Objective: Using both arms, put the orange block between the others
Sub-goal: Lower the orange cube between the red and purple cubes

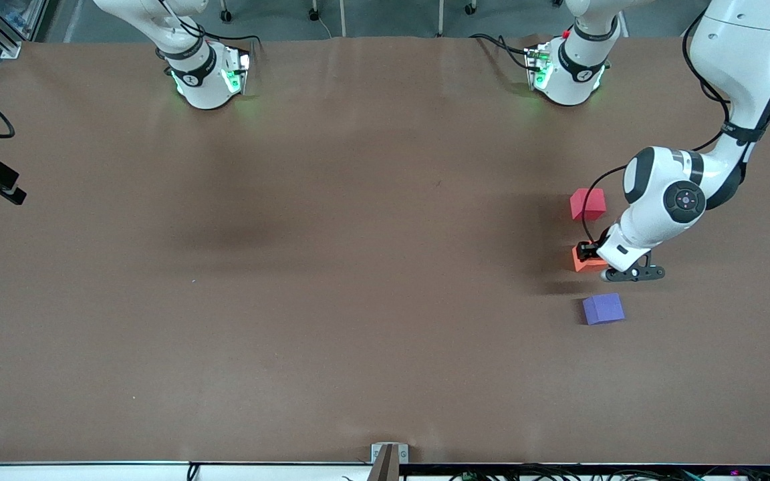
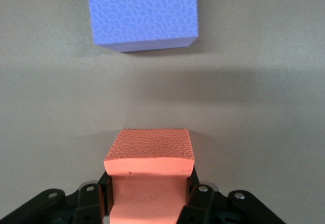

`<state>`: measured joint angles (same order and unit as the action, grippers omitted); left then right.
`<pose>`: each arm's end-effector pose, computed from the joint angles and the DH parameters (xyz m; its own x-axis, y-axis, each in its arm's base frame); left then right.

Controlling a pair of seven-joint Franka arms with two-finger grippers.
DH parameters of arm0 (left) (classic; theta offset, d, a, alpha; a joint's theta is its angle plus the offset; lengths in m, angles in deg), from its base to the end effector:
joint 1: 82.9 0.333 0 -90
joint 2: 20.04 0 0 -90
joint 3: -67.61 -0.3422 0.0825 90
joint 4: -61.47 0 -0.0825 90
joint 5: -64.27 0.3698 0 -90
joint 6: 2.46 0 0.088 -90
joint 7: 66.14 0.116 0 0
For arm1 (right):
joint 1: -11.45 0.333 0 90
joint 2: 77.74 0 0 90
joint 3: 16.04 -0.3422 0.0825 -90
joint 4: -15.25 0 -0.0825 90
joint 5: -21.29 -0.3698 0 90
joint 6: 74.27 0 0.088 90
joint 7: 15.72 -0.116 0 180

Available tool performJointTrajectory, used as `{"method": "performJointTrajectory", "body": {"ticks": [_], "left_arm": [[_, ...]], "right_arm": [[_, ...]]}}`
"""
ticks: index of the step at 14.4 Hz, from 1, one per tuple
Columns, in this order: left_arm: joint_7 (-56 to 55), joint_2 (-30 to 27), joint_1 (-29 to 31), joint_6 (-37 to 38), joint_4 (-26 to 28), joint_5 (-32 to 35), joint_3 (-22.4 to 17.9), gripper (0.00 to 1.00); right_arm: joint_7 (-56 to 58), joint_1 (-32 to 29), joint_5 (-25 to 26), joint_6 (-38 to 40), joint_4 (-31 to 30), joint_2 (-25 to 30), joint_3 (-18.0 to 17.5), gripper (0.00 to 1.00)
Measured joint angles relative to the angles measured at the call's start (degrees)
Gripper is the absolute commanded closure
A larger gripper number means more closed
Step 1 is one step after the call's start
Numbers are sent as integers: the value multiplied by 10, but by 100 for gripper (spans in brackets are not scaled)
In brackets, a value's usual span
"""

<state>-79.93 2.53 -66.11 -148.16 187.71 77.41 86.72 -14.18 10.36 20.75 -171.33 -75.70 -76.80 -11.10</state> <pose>0.5528 -0.0233 0.2349 0.9993 0.0308 -0.0220 0.0307 -0.9995 -0.0035 0.5453 -0.0571 0.6546 0.9893 -0.0788 0.1229 -0.0785 -0.9969 -0.0075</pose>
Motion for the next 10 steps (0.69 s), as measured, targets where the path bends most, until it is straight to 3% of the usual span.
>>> {"method": "performJointTrajectory", "body": {"ticks": [3, 4, 6, 7, 10], "left_arm": [[0, 1, 1, -1, 0, 1, 0, 74], [0, 1, 1, -1, 0, 1, 0, 67], [0, 1, 1, -1, 0, 1, 0, 11], [0, 1, 1, -2, 0, 2, 0, 0], [0, 4, 1, -5, -1, 5, -1, 0]], "right_arm": [[0, 0, 0, 1, 0, 0, 0, 0], [0, 0, 0, 1, 0, 0, 0, 0], [0, 0, 0, 1, 0, 0, 0, 0], [0, 0, 0, 1, 0, 0, 0, 0], [0, 0, 1, 1, 0, 0, 0, 0]]}}
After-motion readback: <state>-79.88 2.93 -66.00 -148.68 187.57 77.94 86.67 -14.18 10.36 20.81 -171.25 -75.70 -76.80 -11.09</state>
